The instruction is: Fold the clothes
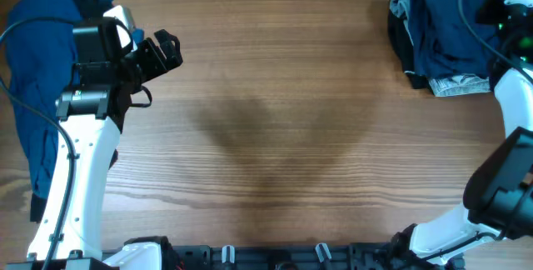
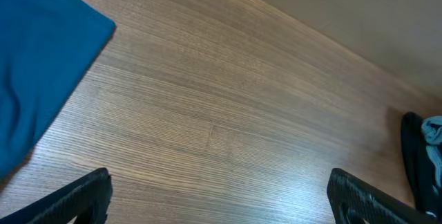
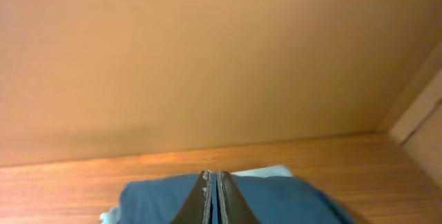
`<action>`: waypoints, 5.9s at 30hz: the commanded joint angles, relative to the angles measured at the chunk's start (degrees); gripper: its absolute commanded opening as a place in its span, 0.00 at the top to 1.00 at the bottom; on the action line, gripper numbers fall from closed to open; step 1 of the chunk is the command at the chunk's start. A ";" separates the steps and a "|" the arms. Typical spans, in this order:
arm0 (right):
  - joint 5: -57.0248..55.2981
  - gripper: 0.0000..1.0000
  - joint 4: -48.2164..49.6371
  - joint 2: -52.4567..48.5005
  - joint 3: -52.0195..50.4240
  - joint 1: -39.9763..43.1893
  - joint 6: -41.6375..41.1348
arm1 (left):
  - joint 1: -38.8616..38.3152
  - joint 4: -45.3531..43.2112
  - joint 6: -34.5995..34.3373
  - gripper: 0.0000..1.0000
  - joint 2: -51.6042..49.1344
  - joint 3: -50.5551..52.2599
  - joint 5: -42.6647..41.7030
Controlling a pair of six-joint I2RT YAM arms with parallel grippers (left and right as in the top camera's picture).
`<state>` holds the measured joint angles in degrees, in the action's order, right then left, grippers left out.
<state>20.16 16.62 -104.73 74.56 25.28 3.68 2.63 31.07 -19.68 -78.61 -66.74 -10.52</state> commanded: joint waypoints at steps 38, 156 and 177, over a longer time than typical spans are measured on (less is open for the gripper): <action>3.28 0.01 -38.53 40.63 -0.33 -5.18 -2.19 | -0.26 7.37 13.51 0.00 29.38 -0.39 -1.57; -16.35 0.00 -16.48 103.06 -74.27 -29.92 -6.82 | -0.85 -35.04 13.27 0.00 78.49 66.36 -5.35; -16.35 0.00 -16.50 103.06 -74.27 -29.92 -6.84 | -0.85 -28.22 12.85 0.00 78.44 66.36 -6.80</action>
<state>4.64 -0.03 -1.76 0.36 -4.47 -2.37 1.45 2.66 -7.53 -0.69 -0.54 -16.38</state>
